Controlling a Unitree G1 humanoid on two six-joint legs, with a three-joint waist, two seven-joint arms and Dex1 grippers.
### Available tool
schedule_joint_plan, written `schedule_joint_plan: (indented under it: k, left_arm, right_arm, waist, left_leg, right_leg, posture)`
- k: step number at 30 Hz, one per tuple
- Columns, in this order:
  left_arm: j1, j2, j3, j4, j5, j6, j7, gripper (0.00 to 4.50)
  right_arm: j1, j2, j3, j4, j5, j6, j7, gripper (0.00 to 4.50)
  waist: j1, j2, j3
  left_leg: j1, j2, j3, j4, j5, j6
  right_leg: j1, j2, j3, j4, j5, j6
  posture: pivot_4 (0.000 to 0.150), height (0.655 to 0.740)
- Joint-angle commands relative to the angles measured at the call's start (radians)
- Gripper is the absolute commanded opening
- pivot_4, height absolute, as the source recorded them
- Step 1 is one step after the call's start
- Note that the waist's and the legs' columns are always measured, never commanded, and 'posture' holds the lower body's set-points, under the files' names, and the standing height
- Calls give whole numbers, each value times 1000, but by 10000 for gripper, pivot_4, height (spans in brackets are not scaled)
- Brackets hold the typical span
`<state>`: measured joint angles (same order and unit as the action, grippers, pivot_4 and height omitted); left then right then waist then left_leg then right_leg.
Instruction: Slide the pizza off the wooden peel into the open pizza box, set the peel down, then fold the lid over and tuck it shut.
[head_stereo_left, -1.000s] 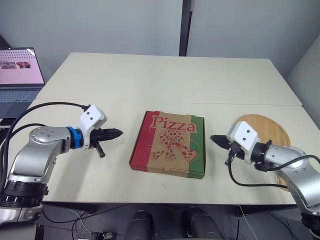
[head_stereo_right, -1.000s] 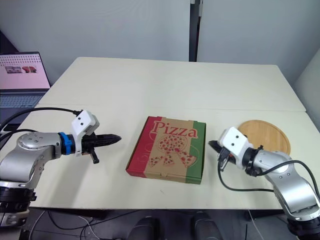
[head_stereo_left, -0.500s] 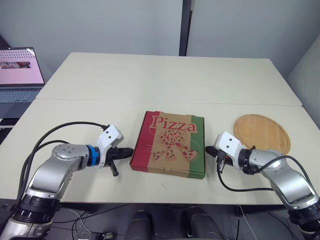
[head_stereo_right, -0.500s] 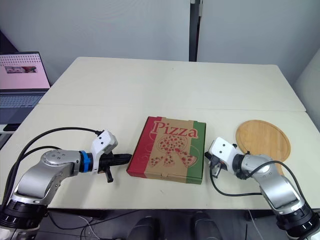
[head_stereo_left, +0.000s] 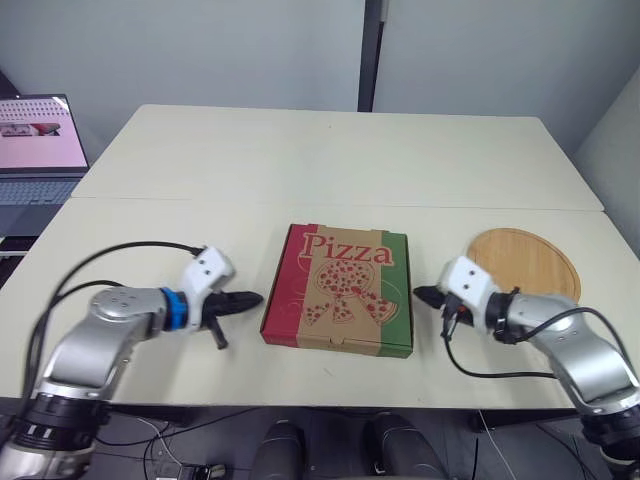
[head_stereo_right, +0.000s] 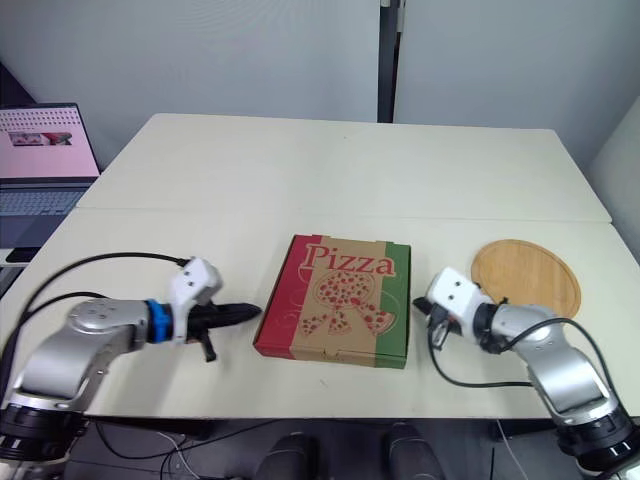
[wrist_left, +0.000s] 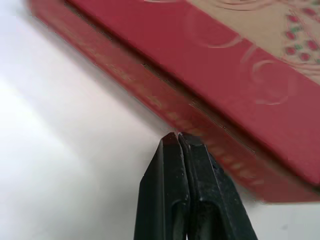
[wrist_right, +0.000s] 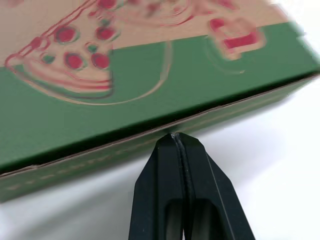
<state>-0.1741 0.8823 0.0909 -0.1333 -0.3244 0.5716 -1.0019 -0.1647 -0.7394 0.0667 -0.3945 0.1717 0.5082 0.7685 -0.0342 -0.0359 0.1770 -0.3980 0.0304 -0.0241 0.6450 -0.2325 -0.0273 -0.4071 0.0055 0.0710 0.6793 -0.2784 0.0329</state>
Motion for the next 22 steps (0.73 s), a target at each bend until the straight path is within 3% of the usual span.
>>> schedule_joint_plan:
  k: [1,6,13,22]
  left_arm:
    - [53,63,88,43,38,-105,-9,0]
    - [159,89,193,115,63,-247,-2,0]
    - [236,94,299,188,38,-306,-24,0]
    - [169,101,251,207,43,-229,-20,0]
  right_arm:
    - [28,-23,-121,-1,15,-84,-5,534]
    - [108,-71,-276,49,48,-172,47,534]
    - [218,-204,-474,275,107,-282,223,534]
    - [150,-243,-473,463,103,-324,254,534]
  waist:
    - [0,0,0]
    - [2,1,0]
    - [5,1,0]
    - [-2,1,1]
  left_leg:
    - [0,0,0,0,0,0]
    - [0,1,1,-1,0,0]
    - [0,0,2,0,0,0]
    - [2,0,4,-1,0,0]
  right_leg:
    - [0,0,0,0,0,0]
    - [0,-5,0,-1,0,-1]
    - [1,-9,-1,-1,-1,1]
    - [1,-8,0,0,-1,1]
  posture:
    - [1500,7306]
    - [1500,7306]
    - [1500,7306]
    - [1500,7306]
